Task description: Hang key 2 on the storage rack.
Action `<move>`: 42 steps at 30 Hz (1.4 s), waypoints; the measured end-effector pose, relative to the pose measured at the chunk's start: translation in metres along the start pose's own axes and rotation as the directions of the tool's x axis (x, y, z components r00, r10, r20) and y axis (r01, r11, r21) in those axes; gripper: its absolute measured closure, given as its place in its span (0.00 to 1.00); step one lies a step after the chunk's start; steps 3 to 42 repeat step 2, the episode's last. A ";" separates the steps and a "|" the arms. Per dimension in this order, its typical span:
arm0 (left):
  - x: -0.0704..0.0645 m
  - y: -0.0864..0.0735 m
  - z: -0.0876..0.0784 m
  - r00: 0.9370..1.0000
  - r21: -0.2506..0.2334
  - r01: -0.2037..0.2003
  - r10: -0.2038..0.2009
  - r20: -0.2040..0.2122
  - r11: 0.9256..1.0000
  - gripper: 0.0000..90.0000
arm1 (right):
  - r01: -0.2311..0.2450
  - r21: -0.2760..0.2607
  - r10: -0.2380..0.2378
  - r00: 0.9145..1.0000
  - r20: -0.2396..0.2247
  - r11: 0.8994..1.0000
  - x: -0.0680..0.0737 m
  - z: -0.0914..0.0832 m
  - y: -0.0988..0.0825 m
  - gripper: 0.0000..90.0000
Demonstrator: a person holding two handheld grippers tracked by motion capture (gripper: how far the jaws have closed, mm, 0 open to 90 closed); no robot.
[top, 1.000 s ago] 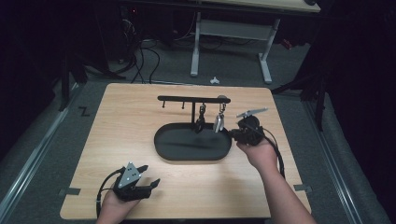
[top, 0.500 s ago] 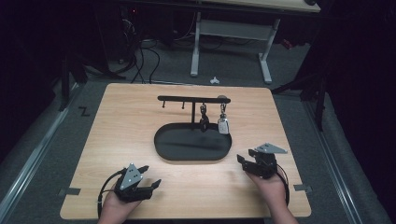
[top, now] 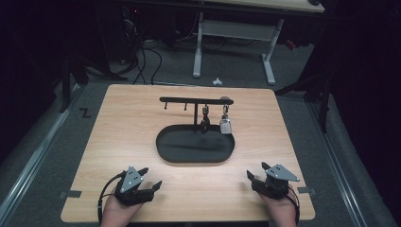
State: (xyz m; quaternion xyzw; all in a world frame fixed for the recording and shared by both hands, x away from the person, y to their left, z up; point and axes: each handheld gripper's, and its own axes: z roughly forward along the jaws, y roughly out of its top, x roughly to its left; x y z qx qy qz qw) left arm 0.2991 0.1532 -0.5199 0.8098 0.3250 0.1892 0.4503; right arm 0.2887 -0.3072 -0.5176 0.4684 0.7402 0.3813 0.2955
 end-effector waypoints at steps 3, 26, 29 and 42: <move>-0.001 0.001 0.000 1.000 -0.003 -0.008 0.008 -0.001 1.000 0.33 | -0.013 0.000 0.013 1.000 -0.003 1.000 0.001 0.000 -0.001 0.34; -0.001 0.001 0.000 1.000 -0.003 -0.008 0.008 -0.001 1.000 0.33 | -0.013 0.000 0.013 1.000 -0.003 1.000 0.001 0.000 -0.001 0.34; -0.001 0.001 0.000 1.000 -0.003 -0.008 0.008 -0.001 1.000 0.33 | -0.013 0.000 0.013 1.000 -0.003 1.000 0.001 0.000 -0.001 0.34; -0.001 0.001 0.000 1.000 -0.003 -0.008 0.008 -0.001 1.000 0.33 | -0.013 0.000 0.013 1.000 -0.003 1.000 0.001 0.000 -0.001 0.34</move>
